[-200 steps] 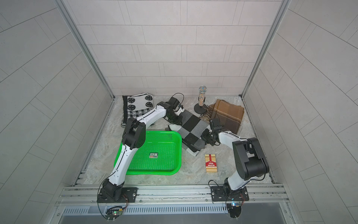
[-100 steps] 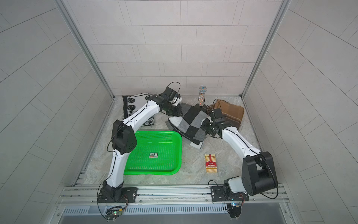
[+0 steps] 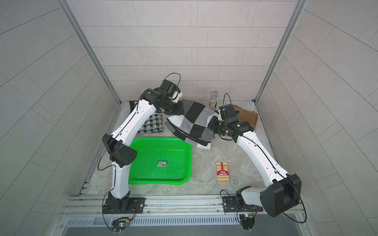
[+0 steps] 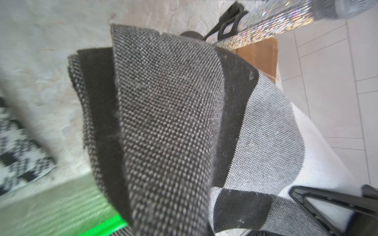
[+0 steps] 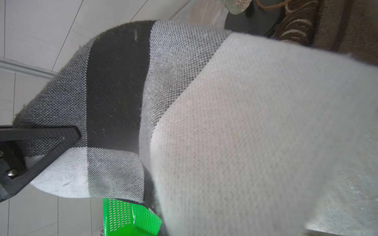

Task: Put the folded scarf in the basket
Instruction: Place the scarf in the basket.

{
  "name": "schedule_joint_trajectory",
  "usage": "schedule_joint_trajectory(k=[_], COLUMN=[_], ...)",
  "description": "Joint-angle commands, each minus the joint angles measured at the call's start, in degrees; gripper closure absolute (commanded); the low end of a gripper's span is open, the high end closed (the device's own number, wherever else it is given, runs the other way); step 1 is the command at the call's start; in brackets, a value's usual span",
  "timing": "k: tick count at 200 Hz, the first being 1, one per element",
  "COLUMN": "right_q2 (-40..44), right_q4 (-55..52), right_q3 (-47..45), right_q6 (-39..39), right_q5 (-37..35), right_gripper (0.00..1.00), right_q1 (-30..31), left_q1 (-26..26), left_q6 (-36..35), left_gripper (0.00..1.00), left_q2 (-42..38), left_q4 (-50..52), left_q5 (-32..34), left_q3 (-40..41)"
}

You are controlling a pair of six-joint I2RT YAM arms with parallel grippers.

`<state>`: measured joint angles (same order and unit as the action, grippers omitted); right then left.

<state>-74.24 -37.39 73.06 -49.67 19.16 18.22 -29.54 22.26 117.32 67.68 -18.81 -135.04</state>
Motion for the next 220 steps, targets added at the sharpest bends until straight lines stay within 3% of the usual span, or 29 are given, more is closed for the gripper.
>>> schedule_joint_trajectory(k=[1,33,67,120,161,220], right_q2=[1.57,1.97,1.69,-0.45,-4.23,-10.92], right_q4=[-3.94,-4.59,-4.07,-0.53,2.76,4.52], right_q3=[2.94,4.37,3.88,0.32,-2.31,-1.09], right_q6=[1.01,0.27,-0.74,-2.14,-2.09,0.71], right_q5=[0.20,0.02,-1.02,-2.20,-1.81,-0.51], right_gripper=[1.00,1.00,1.00,1.00,1.00,1.00], right_q1=[3.18,8.82,16.72,27.28,30.91,31.17], left_q1=[1.31,2.77,4.33,9.06,12.46,16.66], left_q6=[0.40,1.35,4.88,6.37,6.73,5.50], left_gripper=[1.00,1.00,1.00,1.00,1.00,1.00], left_q2=[-6.47,-15.34,-29.98,-45.14,-50.19,-50.86], left_q4=[5.55,7.37,1.00,-0.13,-2.48,-4.26], left_q5=[4.09,9.61,14.24,14.65,15.41,17.51], left_q3=[1.15,10.13,30.18,50.50,61.42,66.80])
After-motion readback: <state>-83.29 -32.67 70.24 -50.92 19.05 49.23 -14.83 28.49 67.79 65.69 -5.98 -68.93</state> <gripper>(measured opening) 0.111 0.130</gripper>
